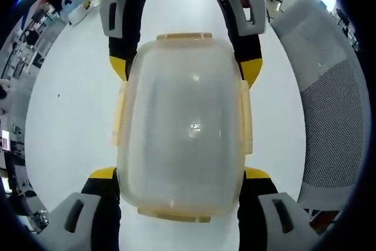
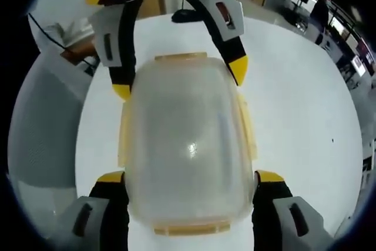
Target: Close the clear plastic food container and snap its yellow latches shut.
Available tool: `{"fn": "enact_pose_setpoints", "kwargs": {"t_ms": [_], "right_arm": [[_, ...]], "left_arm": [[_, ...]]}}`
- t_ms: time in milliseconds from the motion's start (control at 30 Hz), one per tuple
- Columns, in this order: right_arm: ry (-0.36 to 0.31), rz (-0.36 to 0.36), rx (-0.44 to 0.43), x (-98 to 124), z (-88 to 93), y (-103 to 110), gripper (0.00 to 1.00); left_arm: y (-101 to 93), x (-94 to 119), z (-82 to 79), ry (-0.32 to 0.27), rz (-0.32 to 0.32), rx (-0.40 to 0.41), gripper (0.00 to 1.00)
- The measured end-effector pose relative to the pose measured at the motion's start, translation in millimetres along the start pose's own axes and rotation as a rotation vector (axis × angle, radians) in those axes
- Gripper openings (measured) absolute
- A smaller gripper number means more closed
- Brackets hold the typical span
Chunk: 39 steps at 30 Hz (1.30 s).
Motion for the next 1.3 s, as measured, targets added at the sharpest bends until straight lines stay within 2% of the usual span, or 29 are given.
{"fn": "enact_pose_setpoints", "kwargs": {"t_ms": [633, 833, 1000, 1167, 1300], "right_arm": [[0.002, -0.001, -0.004, -1, 1.7, -25, 0.88], [0.003, 0.003, -0.012, -2, 2.8, -34, 0.89], [-0.002, 0.004, -0.012, -1, 4.2, -42, 0.89], [0.003, 0.001, -0.009, -2, 4.5, -45, 0.89], [0.007, 0.000, -0.010, -2, 4.6, -46, 0.89]], "left_arm": [[26.7, -3, -4.1, -0.006, 0.002, -0.002, 0.83], [34.0, -4, -7.0, 0.014, 0.000, -0.012, 0.83], [43.7, -5, -7.7, -0.005, 0.003, -0.006, 0.83], [45.9, -6, -8.4, -0.022, 0.006, 0.003, 0.83], [45.9, -7, -8.6, -0.010, 0.001, 0.002, 0.83]]}}
Point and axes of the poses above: the point that each gripper's makers call its tool centre point, and the gripper's own axes: x roughly backward along the fingers, y roughly to its left, z roughly out of its underside, the point moved 7 cm from there along x, roughly backward along the fingers, and after that the axes turned 11 degrees about x, right-handed, at the moved point
